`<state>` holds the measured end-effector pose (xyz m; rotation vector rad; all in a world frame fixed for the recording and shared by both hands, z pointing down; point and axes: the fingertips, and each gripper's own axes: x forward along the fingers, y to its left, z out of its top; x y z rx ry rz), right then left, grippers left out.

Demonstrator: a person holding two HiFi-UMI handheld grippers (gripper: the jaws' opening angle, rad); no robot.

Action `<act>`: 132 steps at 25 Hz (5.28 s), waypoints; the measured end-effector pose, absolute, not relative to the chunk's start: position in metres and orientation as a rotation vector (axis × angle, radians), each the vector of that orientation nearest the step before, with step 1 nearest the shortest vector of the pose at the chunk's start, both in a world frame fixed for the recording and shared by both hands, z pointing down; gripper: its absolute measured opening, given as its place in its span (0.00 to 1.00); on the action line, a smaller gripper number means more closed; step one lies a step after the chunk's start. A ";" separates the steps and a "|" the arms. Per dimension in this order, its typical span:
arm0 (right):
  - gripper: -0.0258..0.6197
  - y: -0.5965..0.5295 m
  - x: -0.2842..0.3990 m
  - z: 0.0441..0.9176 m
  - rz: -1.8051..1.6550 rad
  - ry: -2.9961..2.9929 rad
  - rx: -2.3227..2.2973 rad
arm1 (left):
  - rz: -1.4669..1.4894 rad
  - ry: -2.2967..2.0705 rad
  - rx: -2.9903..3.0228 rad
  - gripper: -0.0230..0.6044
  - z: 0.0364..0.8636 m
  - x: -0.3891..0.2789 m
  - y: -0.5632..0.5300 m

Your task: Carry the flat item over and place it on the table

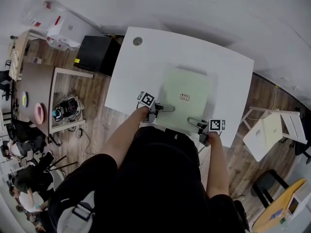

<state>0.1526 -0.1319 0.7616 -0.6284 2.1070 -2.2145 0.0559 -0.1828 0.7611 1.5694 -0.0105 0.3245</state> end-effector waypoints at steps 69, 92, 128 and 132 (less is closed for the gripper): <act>0.53 -0.147 0.206 0.773 -2.030 2.196 -1.210 | 0.306 -0.334 1.845 0.59 0.741 0.011 -0.204; 0.53 -0.079 0.110 0.576 -1.170 2.549 -1.487 | 0.025 -0.158 2.242 0.59 0.551 -0.017 -0.073; 0.11 0.208 0.040 0.431 -0.366 2.549 -1.794 | 0.051 -1.147 2.587 0.06 0.453 -0.013 0.191; 0.11 0.242 0.040 0.432 -0.316 2.571 -1.817 | 0.042 -1.189 2.575 0.06 0.455 -0.013 0.228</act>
